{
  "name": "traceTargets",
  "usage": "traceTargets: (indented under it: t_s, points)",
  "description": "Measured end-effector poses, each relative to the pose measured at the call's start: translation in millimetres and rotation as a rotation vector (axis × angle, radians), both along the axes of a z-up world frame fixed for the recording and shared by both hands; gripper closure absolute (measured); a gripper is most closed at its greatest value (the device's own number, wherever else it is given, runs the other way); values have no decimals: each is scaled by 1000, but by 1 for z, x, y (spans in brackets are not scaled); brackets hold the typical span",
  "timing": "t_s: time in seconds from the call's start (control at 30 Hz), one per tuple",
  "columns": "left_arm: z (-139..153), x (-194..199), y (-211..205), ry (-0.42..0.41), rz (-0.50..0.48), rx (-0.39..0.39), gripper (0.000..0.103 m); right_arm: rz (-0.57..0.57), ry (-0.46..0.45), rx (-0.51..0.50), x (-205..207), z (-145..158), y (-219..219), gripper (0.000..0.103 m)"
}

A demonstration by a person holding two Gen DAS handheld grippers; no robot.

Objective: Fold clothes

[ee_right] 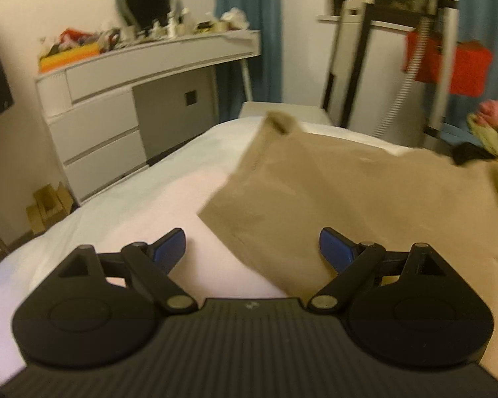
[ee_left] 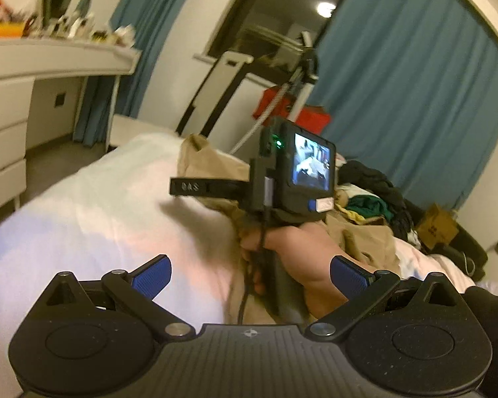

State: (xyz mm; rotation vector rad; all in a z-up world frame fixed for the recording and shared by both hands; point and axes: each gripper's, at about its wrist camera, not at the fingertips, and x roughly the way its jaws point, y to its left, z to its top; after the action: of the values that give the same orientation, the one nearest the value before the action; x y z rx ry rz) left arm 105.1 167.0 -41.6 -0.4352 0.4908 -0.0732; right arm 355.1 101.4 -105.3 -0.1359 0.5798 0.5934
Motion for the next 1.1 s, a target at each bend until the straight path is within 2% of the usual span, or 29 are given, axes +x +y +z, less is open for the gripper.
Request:
traceTargets:
  t_s: [0.07, 0.1, 0.13, 0.17, 0.2, 0.3, 0.6, 0.73, 0.93, 1.0, 1.1]
  points:
    - [-7, 3, 9, 14, 17, -45, 0, 18, 2, -8, 11, -6, 13, 32]
    - [-10, 4, 12, 21, 25, -63, 0, 11, 2, 2, 14, -6, 13, 36]
    - [-12, 4, 15, 28, 33, -77, 0, 4, 2, 14, 16, -5, 13, 57]
    - [-14, 3, 17, 32, 40, -85, 0, -9, 4, 26, 18, -3, 11, 87]
    - [-15, 2, 19, 35, 46, -91, 0, -33, 4, 34, 19, -1, 7, 91]
    - [-14, -3, 19, 30, 55, -83, 0, -97, -29, 81, 18, 13, -14, 92]
    - [3, -23, 0, -33, 10, -17, 0, -416, -179, 249, -3, 54, -155, 92]
    - [6, -22, -20, -50, -23, 38, 0, -557, -236, 315, -12, 68, -217, 92]
    - [-8, -6, -43, 8, -64, 76, 0, -737, -146, 269, -15, 2, -287, 92]
    - [-13, 1, -49, 21, -69, 105, 0, -746, -93, 247, -13, -19, -293, 92]
    - [-19, 8, -57, 40, -85, 123, 0, -730, -36, 278, -8, -28, -299, 88]
